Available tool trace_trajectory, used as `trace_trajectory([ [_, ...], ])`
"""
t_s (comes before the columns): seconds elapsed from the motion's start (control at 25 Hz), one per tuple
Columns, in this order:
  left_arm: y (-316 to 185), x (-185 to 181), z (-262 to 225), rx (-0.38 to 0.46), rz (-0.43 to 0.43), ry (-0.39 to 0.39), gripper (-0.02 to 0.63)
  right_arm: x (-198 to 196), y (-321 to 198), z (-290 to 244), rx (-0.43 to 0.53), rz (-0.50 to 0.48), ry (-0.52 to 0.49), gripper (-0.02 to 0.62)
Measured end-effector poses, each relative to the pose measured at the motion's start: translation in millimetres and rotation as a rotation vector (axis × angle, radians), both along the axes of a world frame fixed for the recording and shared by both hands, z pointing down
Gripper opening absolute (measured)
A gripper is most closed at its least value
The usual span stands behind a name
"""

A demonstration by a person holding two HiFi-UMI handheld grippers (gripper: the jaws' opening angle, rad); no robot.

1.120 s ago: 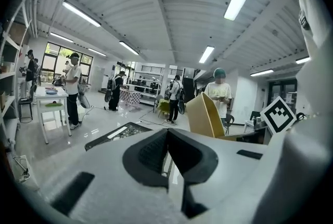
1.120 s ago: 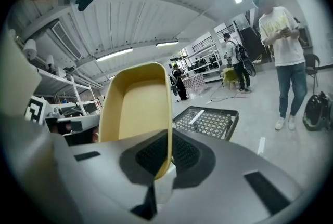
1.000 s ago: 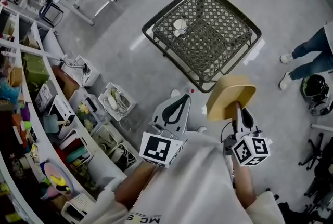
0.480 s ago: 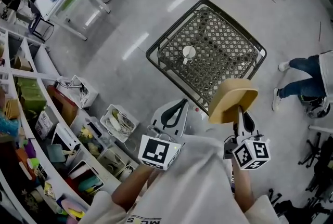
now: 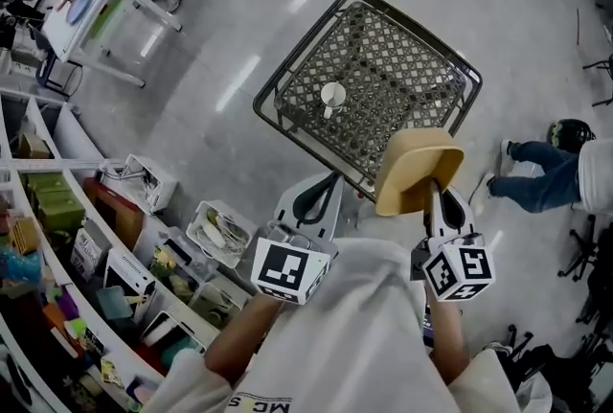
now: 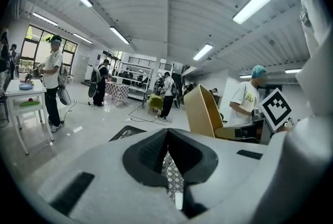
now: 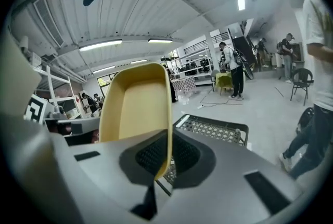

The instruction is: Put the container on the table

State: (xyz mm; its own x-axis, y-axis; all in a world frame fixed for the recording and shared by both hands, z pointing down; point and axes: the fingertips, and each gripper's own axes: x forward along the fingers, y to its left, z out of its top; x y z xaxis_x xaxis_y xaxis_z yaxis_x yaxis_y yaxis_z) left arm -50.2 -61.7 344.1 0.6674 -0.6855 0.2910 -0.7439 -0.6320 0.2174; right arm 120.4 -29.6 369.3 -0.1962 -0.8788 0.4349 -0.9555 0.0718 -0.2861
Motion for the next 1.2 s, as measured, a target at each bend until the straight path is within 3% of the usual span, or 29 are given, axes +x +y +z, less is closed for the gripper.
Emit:
trace_trajectory([
  [0.56,6,16,25,-0.01,0.034,-0.04,0.023,-8,-25,43,-0.081,-0.031,0.025,0.018],
  [0.92,-1,22,44,-0.05,0.003,-0.024,0.023,-7,-44,112,-0.182,-0.041,0.032,0.018],
  [1.2,-3,23,65,-0.033,0.021,-0.063,0.023,-2,-55,169,-0.259,-0.035,0.024,0.019],
])
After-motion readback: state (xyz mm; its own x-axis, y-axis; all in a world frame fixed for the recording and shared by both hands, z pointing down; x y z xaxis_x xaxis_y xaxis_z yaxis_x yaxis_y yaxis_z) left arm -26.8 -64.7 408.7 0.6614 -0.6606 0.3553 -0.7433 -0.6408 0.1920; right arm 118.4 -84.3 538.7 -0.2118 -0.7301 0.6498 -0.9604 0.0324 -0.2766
